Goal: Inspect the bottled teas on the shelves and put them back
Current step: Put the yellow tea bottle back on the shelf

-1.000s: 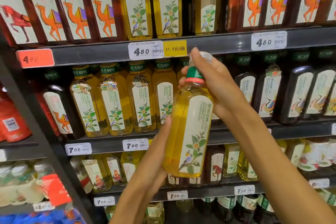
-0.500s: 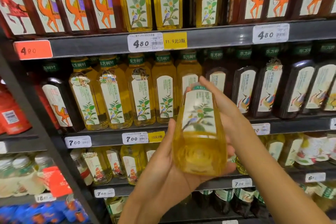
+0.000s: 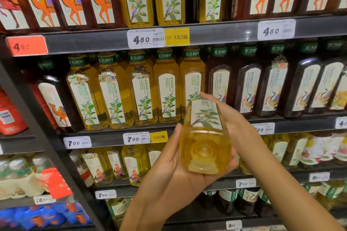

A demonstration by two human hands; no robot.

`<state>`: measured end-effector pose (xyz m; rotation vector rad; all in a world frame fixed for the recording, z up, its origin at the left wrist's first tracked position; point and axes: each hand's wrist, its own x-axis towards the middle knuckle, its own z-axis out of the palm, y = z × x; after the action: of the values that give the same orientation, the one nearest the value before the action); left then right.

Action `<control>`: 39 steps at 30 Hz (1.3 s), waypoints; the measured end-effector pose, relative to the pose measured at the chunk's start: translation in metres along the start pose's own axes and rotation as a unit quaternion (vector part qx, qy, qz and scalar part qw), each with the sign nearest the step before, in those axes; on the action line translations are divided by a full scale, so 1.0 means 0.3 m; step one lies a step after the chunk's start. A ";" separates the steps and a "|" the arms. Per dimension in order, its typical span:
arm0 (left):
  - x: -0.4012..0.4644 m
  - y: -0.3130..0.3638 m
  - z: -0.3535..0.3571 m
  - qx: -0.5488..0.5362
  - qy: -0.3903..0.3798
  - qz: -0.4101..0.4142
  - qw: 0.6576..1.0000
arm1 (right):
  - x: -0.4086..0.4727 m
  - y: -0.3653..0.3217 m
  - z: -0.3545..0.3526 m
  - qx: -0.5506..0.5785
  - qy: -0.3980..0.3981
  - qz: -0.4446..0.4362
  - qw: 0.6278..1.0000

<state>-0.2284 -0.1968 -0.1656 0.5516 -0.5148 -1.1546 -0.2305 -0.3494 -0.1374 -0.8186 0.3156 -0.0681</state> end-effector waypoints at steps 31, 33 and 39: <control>0.077 0.078 -0.148 0.624 0.193 0.335 0.679 | -0.203 -0.013 0.048 -0.447 -0.234 -0.460 0.730; 0.069 0.091 -0.151 0.629 0.183 0.317 0.686 | -0.199 -0.017 0.050 -0.436 -0.227 -0.467 0.735; 0.016 0.082 -0.143 0.566 0.127 0.209 0.787 | -0.148 -0.045 0.067 -0.301 -0.153 -0.445 0.829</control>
<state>-0.1823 -0.1878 -0.1818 1.5139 -1.0269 -0.2111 -0.2659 -0.3364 -0.1035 -1.5381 -0.4066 -0.7380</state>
